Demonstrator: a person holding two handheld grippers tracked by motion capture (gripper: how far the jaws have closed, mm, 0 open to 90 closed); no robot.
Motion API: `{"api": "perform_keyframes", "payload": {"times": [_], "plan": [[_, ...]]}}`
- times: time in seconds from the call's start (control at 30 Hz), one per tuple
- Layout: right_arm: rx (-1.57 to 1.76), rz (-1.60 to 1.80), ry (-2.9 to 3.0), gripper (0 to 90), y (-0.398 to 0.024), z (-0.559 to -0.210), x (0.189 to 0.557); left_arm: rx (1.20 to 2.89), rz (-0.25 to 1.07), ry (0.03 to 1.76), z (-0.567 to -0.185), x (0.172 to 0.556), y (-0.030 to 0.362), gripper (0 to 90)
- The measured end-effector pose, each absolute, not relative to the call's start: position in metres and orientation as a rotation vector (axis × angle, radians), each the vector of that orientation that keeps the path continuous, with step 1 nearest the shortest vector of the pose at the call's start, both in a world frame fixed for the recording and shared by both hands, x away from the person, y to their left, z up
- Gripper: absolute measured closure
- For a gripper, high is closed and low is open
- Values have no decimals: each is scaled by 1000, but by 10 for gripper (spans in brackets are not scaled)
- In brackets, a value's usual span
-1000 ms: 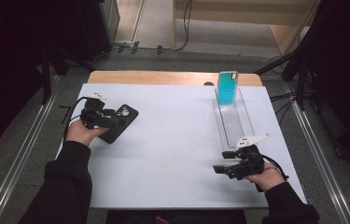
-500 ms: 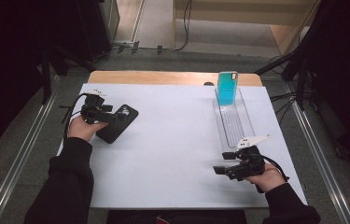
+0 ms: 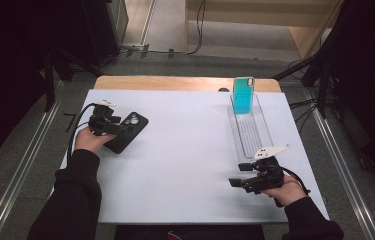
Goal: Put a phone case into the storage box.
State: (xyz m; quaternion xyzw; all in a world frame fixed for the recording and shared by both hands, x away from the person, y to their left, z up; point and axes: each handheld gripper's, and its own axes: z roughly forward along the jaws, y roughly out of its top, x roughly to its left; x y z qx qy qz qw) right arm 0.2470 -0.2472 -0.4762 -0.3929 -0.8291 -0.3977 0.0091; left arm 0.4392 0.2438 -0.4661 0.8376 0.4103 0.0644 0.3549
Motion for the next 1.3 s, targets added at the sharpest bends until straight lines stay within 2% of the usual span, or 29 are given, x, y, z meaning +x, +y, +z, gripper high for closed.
{"api": "perform_keyframes", "payload": {"times": [0.63, 1.2, 1.3], "plan": [[-1226, -1237, -2594, 229, -246, -477, 247, 2182, 198, 1080, -481, 439, 246, 161], [-1222, -1234, -2599, 229, -246, -477, 247, 2261, 384, 1033, -487, 427, 233, 159], [-1225, -1235, -2596, 229, -246, -477, 247, 2300, 360, 1074, -495, 429, 233, 112]]}}
